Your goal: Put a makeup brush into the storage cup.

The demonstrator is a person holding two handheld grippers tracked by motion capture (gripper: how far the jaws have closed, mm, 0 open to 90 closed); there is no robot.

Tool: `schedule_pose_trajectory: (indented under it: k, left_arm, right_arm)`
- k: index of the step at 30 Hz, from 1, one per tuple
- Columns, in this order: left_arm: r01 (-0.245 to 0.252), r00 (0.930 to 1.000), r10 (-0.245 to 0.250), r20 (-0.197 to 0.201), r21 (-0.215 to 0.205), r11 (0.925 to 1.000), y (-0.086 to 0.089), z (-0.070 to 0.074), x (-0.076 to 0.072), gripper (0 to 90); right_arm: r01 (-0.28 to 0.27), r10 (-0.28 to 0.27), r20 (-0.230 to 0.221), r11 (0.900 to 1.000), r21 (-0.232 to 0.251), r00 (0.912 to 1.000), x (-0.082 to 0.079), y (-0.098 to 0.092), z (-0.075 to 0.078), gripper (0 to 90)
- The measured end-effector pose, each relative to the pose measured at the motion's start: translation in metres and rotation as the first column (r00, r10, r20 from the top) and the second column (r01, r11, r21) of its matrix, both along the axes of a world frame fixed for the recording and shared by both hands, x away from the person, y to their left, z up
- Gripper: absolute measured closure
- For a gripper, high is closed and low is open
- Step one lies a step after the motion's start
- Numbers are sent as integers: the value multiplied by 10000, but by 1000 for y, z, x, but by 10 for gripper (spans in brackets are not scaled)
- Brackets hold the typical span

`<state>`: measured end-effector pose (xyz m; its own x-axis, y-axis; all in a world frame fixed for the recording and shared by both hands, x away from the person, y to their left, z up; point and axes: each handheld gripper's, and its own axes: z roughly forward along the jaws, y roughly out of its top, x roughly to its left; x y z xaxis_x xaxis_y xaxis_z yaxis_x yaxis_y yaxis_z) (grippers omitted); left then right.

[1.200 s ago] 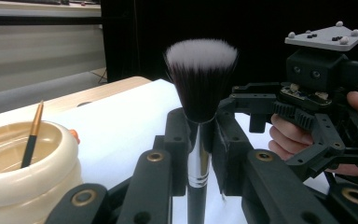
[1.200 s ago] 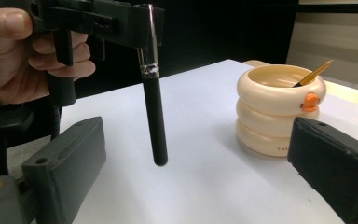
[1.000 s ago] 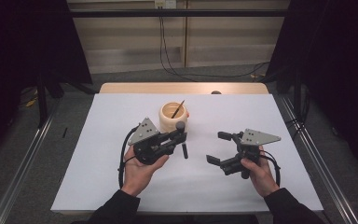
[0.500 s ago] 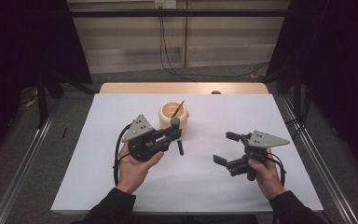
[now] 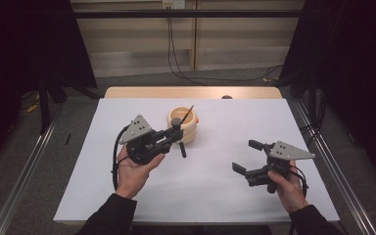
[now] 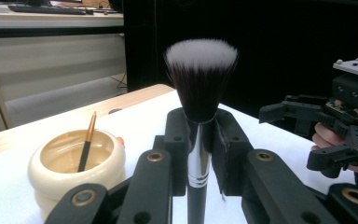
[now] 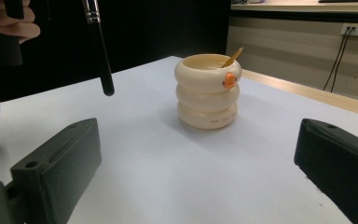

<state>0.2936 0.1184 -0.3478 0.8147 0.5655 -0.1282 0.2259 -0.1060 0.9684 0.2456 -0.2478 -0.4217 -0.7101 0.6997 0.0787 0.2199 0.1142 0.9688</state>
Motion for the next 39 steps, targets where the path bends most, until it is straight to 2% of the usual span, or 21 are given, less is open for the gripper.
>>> schedule_pose_trajectory:
  k: [6, 9, 10, 11, 12, 13, 14, 20, 28, 29, 31, 39]
  left_arm:
    - [-193, 9998, 193, 6, -1, 9998, 4, 3, 3, 778]
    - [-116, 9999, 116, 70, -4, 9999, 6, 5, 6, 778]
    - [-187, 9998, 186, 97, 97, 9998, 7, 6, 7, 778]
    - [-280, 9996, 280, 80, 25, 9996, 6, 7, 7, 778]
    - [-133, 9999, 133, 43, -94, 9999, 6, 7, 8, 778]
    - [-183, 9997, 181, 152, 107, 9998, 7, 9, 9, 778]
    - [-83, 9999, 84, 117, -11, 10000, 7, 9, 10, 778]
    - [-201, 9996, 201, 174, 25, 9998, 7, 14, 15, 778]
    - [-412, 9986, 409, 341, 77, 9991, 10, 24, 25, 779]
    - [-388, 9986, 390, 344, -45, 9992, 10, 24, 26, 778]
    - [-450, 9981, 447, 430, 69, 9990, 11, 26, 29, 779]
    - [-684, 9965, 682, 477, 29, 9977, 13, 29, 41, 778]
  right_arm:
    - [164, -163, 55, 9998, -95, 9999, -6, -4, -1, 0]
    - [302, -299, 132, 9993, -209, 9995, -10, -7, -2, 0]
    - [348, -346, 82, 9992, -211, 9994, -11, -8, -2, 0]
    - [364, -362, 107, 9991, -230, 9993, -12, -10, -2, 0]
    - [452, -450, 130, 9988, -178, 9989, -13, -10, -2, 0]
    - [511, -510, 111, 9986, -155, 9986, -14, -12, -2, 0]
    - [527, -525, 112, 9984, -186, 9986, -14, -13, -2, 0]
    - [714, -713, 97, 9974, -94, 9974, -19, -18, -4, 0]
    - [953, -953, 229, 9954, 4, 9952, -20, -20, -6, 0]
    - [1001, -1002, 201, 9950, 61, 9948, -20, -20, -7, 0]
    - [976, -977, 209, 9952, 66, 9950, -20, -20, -7, 0]
    - [1024, -1027, 252, 9947, 133, 9944, -20, -20, -10, 0]
